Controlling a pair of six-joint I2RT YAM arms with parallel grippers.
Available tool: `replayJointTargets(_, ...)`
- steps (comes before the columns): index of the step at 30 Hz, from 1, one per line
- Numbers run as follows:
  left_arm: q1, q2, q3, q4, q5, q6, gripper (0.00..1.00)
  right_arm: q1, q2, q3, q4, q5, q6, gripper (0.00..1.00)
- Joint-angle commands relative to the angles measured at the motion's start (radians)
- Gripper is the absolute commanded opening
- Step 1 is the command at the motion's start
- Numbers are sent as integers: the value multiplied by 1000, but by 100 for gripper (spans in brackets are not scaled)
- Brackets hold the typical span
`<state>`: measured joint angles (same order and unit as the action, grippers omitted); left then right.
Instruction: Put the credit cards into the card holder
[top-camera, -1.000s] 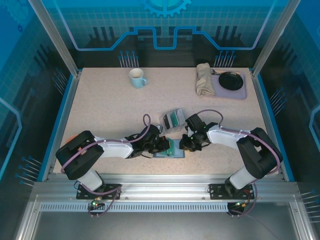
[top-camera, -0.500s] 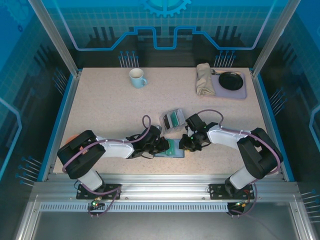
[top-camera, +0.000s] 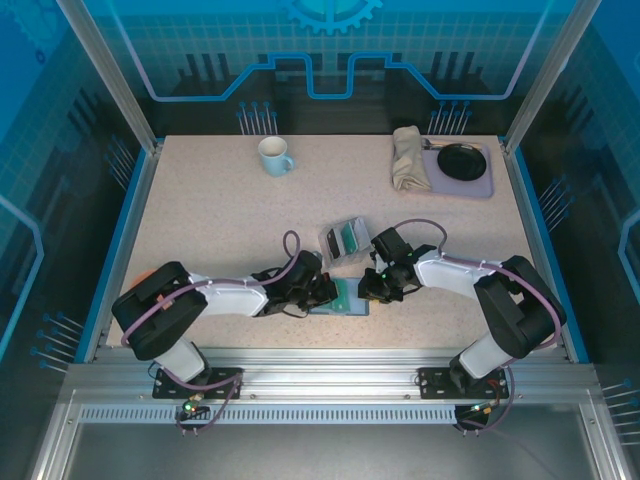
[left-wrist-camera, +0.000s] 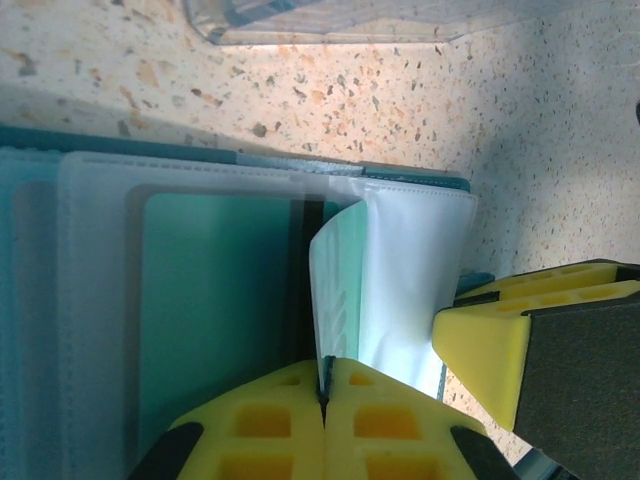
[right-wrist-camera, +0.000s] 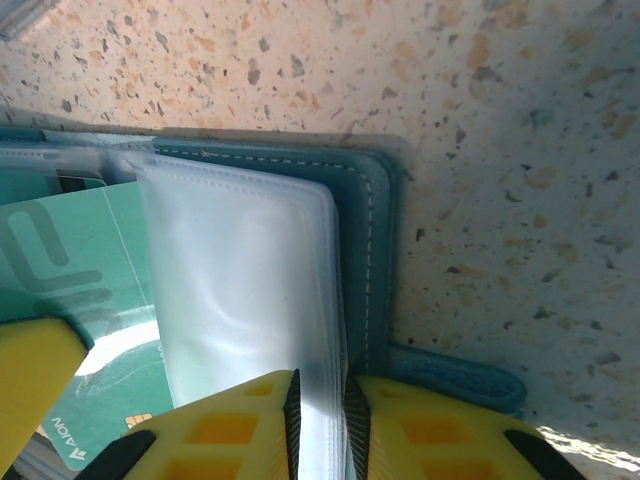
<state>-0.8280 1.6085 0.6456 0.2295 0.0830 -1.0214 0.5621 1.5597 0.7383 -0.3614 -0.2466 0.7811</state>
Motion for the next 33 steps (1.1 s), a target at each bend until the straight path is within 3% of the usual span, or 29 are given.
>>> replayJointTargets(1, -17, 46, 10, -135, 38, 36, 0, 6, 43, -39, 13, 35, -3, 23)
replayJointTargets(6, -16, 92, 59, -132, 106, 84, 0, 6, 44, -41, 18, 32, -5, 23)
replayJointTargets(12, -17, 124, 100, -142, 143, 119, 8, 5, 43, -41, 26, 26, -3, 23)
replayJointTargets(24, -16, 55, 102, -259, 50, 128, 23, 1, 5, -34, -5, 36, -10, 24)
replayJointTargets(33, -19, 85, 134, -256, 68, 138, 12, 1, 8, -37, -2, 29, -8, 24)
